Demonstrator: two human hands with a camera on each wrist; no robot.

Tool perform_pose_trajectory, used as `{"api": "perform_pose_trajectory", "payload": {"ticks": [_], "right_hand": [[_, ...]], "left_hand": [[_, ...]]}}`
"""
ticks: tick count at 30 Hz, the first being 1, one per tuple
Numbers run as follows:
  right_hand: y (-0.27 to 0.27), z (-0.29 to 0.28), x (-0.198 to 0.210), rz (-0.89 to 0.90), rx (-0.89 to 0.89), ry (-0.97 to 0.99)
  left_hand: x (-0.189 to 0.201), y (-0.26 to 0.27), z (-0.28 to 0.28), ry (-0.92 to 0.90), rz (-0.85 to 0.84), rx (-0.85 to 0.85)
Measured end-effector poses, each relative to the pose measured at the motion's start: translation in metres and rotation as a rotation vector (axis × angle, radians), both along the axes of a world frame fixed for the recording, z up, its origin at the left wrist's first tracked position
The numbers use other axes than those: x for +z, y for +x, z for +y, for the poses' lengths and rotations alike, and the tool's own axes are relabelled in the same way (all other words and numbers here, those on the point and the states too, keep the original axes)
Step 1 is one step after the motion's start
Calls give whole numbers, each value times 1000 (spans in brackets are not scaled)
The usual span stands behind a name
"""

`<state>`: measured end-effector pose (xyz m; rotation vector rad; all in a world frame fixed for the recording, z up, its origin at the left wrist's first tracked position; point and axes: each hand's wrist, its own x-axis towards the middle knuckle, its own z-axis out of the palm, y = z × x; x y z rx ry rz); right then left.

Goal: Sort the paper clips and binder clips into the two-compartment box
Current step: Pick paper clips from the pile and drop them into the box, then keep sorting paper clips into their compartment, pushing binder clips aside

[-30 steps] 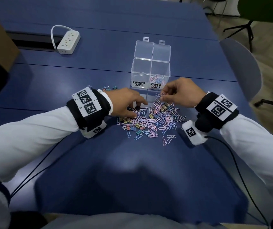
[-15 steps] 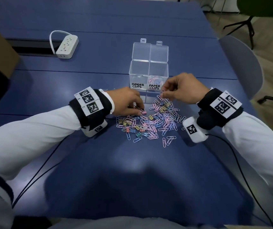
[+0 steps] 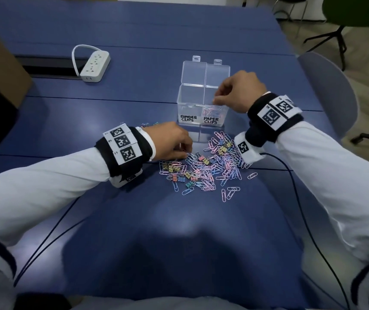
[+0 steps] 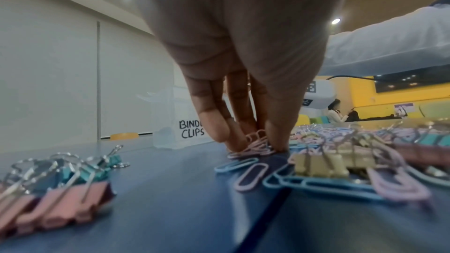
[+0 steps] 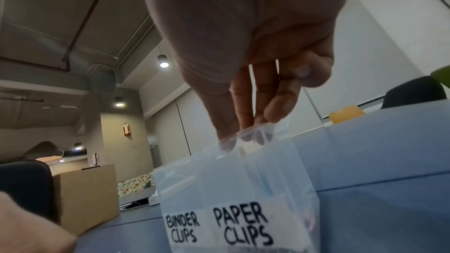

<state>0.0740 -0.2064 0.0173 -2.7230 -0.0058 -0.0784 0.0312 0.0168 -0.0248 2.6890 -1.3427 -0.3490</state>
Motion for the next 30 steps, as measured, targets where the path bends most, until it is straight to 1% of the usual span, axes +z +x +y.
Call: {"api": "perform_pose_trajectory", "payload": {"ticks": [2, 6, 8, 10, 12, 14, 15, 17, 19, 22, 24, 27, 30], "right_hand": [[-4, -2, -3, 7, 32, 32], [-18, -13, -4, -119, 61, 159], [-30, -22, -5, -198, 40, 206], [-45, -30, -9, -213, 28, 218], [-58, -33, -14, -111, 58, 191], [-70, -28, -22, 33, 143, 124], [-75, -23, -25, 89, 197, 83], [-82, -12, -29, 155, 278, -20], [-85, -5, -29, 188, 293, -84], [-85, -5, -25, 209, 251, -117], [-84, -9, -23, 212, 220, -125], [-83, -17, -23, 216, 178, -127], [-81, -21, -24, 223, 166, -121]], "left_hand": [[0, 0, -2, 7, -12, 0], [5, 3, -7, 18, -8, 46], [13, 5, -10, -29, 15, 72], [29, 8, -14, -107, 43, 94], [49, 17, -22, -204, 9, 117], [69, 31, -36, -307, -57, 144], [76, 38, -44, -340, -82, 158], [84, 52, -61, -349, -114, 187], [81, 62, -75, -293, -125, 203], [66, 66, -86, -160, -96, 189], [59, 66, -85, -126, -73, 170], [56, 64, -71, -179, -89, 180], [56, 49, -53, -297, -189, 139]]}}
